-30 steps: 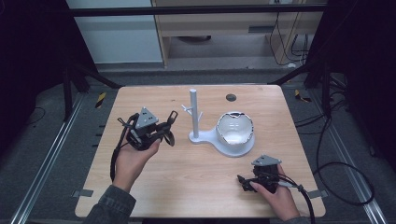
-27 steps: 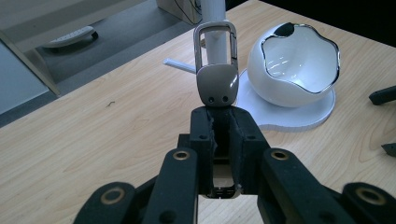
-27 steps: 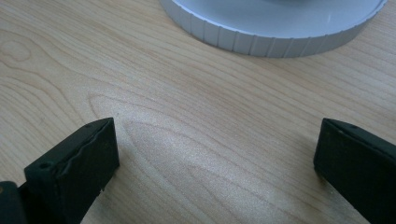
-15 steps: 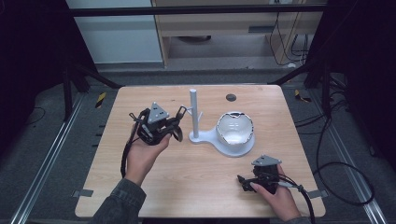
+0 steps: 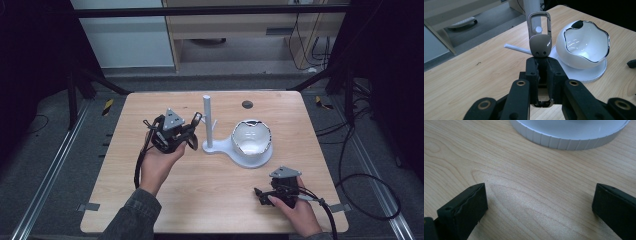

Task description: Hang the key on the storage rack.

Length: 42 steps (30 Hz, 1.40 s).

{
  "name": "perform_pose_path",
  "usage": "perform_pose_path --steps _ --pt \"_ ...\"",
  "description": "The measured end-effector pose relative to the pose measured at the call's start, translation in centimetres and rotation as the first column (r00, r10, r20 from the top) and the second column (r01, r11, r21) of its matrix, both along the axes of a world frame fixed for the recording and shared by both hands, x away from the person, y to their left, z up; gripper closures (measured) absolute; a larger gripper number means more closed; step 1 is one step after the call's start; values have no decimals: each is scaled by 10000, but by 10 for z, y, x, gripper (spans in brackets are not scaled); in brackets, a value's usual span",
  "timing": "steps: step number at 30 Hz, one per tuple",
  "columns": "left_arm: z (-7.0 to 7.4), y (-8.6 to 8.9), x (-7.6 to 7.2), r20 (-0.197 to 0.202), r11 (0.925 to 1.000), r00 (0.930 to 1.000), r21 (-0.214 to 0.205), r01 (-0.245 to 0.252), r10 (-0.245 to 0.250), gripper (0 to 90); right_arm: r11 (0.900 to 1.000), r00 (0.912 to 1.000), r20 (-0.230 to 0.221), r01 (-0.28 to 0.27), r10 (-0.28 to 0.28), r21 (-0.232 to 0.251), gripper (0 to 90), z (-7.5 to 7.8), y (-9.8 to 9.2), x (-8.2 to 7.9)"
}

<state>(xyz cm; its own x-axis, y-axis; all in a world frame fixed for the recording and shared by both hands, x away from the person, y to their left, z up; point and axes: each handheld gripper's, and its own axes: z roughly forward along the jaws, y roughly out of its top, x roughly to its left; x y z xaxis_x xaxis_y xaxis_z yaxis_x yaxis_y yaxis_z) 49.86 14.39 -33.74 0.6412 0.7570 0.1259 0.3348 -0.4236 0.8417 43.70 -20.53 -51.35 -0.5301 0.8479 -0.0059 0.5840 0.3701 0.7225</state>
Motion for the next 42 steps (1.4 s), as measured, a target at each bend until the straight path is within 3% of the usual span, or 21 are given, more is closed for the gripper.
perform_pose_path --steps 42 --pt "-13 -13 16 -212 9998 9996 41 -194 194 801 10000 10000 -47 -20 20 37 4 0 0 -1"
